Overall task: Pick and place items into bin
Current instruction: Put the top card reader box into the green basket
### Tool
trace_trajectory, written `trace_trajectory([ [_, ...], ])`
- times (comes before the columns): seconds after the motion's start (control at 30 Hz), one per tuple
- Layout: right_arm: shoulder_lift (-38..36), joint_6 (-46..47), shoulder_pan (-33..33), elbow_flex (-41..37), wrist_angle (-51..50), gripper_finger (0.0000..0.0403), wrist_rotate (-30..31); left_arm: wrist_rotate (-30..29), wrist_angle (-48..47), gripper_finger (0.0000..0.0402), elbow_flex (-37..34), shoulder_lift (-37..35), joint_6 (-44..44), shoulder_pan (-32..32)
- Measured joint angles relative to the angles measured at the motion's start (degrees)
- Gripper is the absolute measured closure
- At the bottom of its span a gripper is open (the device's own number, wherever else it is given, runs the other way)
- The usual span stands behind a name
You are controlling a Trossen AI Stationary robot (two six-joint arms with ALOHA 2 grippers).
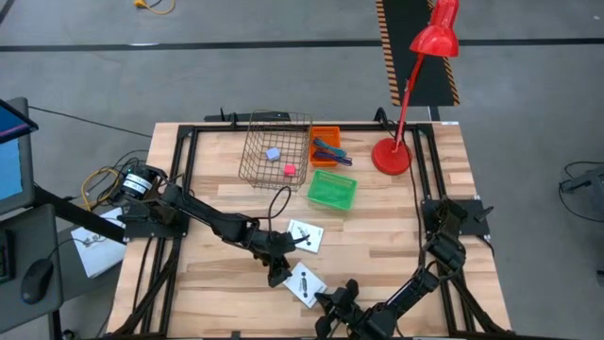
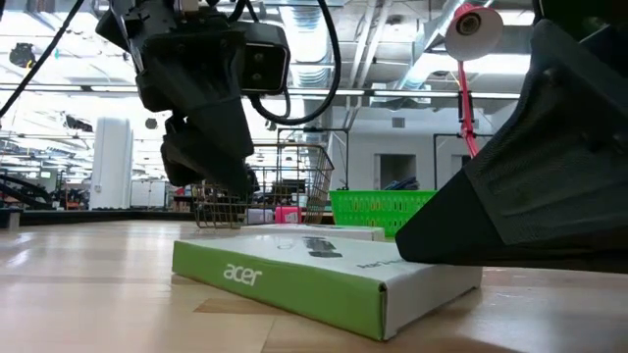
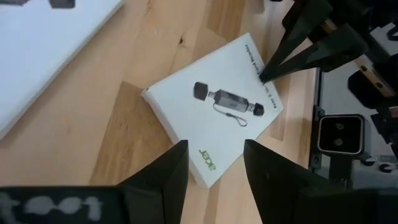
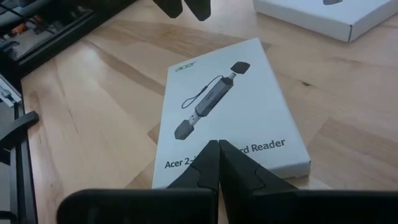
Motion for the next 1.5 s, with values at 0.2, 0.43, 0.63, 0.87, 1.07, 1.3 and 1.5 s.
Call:
trace_trajectory([
  [0.2,0.0,0.2,0.0,0.0,-0.2,0.0403,0.0,0.0,-0.8,0.0258,0.0,0.0,-0.3,0.0],
  [0.43,0.0,0.4,0.0,0.0,-0.3,0.0403,-0.1,-0.2,-0.8,0.0258,0.0,0.0,-0.5,0.0],
  [0.63,0.0,0.4,0.4,0.0,-0.4,0.0403,-0.3,-0.4,-0.8,0.0258,0.0,0.0,-0.5,0.0],
  [0.87,0.0,0.2,1.0,0.0,-0.7,0.0403,-0.3,-0.5,-0.7,0.0258,0.0,0.0,-0.5,0.0],
  [1.07,0.0,0.2,1.4,0.0,-1.2,0.0403,-0.2,-0.6,0.0,0.0258,0.0,0.0,-0.4,0.0],
  [1.3,0.1,0.1,1.7,0.0,-1.4,0.0403,0.0,-0.6,-0.1,0.0258,0.0,0.0,-0.1,0.0],
  [1.5,0.1,0.0,1.8,0.0,-1.6,0.0403,0.0,-0.2,-0.1,0.0258,0.0,0.0,0.1,0.0],
])
